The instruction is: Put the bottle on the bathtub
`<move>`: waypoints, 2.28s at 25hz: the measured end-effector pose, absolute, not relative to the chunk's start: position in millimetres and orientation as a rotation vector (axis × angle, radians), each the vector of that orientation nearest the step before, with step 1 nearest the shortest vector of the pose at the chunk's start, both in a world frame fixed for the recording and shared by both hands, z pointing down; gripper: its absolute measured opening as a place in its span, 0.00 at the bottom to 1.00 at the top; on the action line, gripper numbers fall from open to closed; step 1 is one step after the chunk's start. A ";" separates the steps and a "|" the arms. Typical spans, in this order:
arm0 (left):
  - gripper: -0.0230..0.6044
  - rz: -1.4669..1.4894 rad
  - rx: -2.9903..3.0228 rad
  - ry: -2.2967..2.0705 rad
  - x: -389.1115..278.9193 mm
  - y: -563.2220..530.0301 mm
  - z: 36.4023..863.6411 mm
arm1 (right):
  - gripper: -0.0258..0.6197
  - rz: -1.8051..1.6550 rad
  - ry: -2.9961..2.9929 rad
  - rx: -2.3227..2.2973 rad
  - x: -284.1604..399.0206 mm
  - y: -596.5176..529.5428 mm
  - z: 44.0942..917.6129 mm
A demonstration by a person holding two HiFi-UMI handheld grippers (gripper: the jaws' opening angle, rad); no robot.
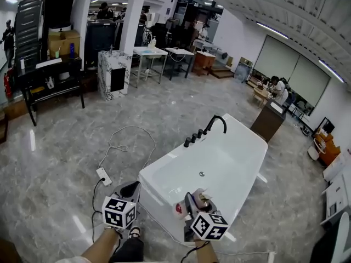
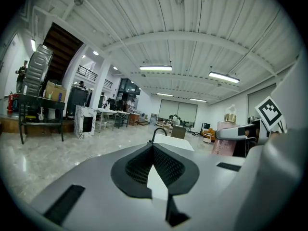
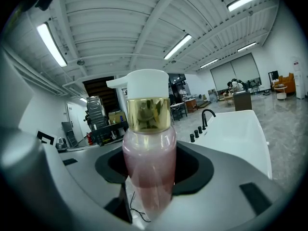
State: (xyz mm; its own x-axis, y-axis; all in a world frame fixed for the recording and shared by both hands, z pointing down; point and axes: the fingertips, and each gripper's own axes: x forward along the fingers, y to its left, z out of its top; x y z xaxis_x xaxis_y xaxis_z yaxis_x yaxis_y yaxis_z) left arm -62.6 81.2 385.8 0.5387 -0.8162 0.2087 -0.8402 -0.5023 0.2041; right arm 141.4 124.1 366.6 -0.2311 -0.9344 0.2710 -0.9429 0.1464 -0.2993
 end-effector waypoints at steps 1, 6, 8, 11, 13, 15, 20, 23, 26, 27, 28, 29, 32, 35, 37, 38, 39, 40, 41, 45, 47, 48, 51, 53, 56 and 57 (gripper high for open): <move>0.04 0.111 2.501 -1.385 -63.3 78.4 385.7 | 0.40 0.650 -2.362 1.933 141.2 122.4 369.1; 0.04 0.113 2.507 -1.374 -55.6 54.2 387.1 | 0.40 0.647 -2.340 1.946 149.0 104.2 373.7; 0.04 0.121 2.510 -1.367 -51.4 43.9 387.0 | 0.40 0.647 -2.338 1.954 152.2 95.5 373.4; 0.04 0.130 2.527 -1.355 -45.1 29.6 384.5 | 0.40 0.648 -2.338 1.969 157.1 81.3 372.7; 0.04 0.145 2.540 -1.352 -42.4 19.4 384.0 | 0.40 0.654 -2.339 1.981 159.8 71.0 372.9; 0.04 0.159 2.540 -1.356 -42.4 6.9 385.9 | 0.40 0.663 -2.342 1.990 160.9 60.1 374.2; 0.04 0.172 2.545 -1.342 -37.3 -24.7 388.6 | 0.40 0.674 -2.327 2.006 166.4 31.3 377.1; 0.04 0.180 2.553 -1.329 -32.5 -44.5 386.8 | 0.40 0.673 -2.319 2.012 170.4 12.8 375.1; 0.04 0.183 2.561 -1.320 -28.5 -66.9 386.4 | 0.40 0.669 -2.312 2.031 174.5 -8.2 374.0; 0.04 0.184 2.563 -1.318 -27.9 -73.8 386.8 | 0.40 0.669 -2.309 2.036 174.9 -14.8 374.4; 0.04 0.185 2.565 -1.315 -27.5 -80.4 387.3 | 0.40 0.670 -2.307 2.039 175.0 -20.9 375.0; 0.04 0.186 2.568 -1.313 -27.0 -87.2 387.5 | 0.40 0.671 -2.306 2.042 175.2 -27.0 375.6; 0.04 0.192 2.572 -1.304 -24.8 -108.8 388.0 | 0.40 0.679 -2.301 2.054 177.0 -46.3 376.9; 0.04 0.217 2.576 -1.289 -23.2 -128.1 390.6 | 0.40 0.697 -2.288 2.066 177.9 -64.4 379.0; 0.04 0.235 2.577 -1.282 -24.2 -141.3 392.7 | 0.40 0.709 -2.277 2.069 176.7 -77.1 381.2; 0.04 0.240 2.576 -1.280 -25.2 -148.6 393.7 | 0.40 0.715 -2.272 2.069 175.9 -83.9 382.3; 0.04 0.242 2.574 -1.279 -26.1 -155.8 394.8 | 0.40 0.718 -2.267 2.069 175.2 -90.5 383.6; 0.04 0.245 2.572 -1.277 -26.9 -162.8 396.1 | 0.40 0.722 -2.263 2.070 174.8 -96.9 384.8; 0.04 0.247 2.569 -1.275 -27.6 -169.5 397.6 | 0.40 0.725 -2.259 2.071 174.5 -103.0 386.1; 0.04 0.256 2.564 -1.256 -29.5 -195.8 405.4 | 0.40 0.735 -2.248 2.090 173.5 -126.9 389.2; 0.04 0.261 2.566 -1.242 -29.0 -209.2 409.1 | 0.40 0.732 -2.243 2.105 173.8 -138.1 390.2; 0.04 0.265 2.568 -1.235 -27.6 -215.4 410.2 | 0.40 0.731 -2.241 2.111 174.8 -143.2 390.4; 0.04 0.281 2.583 -1.210 -21.4 -229.9 412.2 | 0.40 0.725 -2.235 2.129 178.2 -153.2 389.8; 0.04 0.289 2.590 -1.198 -20.1 -237.6 414.1 | 0.40 0.722 -2.229 2.136 177.5 -157.2 390.5; 0.04 0.302 2.577 -1.189 -17.6 -241.7 420.9 | 0.40 0.741 -2.216 2.138 178.4 -157.8 396.9; 0.04 0.311 2.571 -1.187 -16.1 -240.1 424.4 | 0.40 0.752 -2.210 2.136 179.7 -156.5 400.2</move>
State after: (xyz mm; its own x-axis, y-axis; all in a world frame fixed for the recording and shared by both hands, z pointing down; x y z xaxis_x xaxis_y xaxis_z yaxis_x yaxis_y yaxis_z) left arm -16.1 -240.1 424.4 0.6370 -0.7043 0.3132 -0.7674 -0.6180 0.1711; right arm 179.7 -156.5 400.2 -0.0884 -0.9483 0.3049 -0.9374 -0.0244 -0.3474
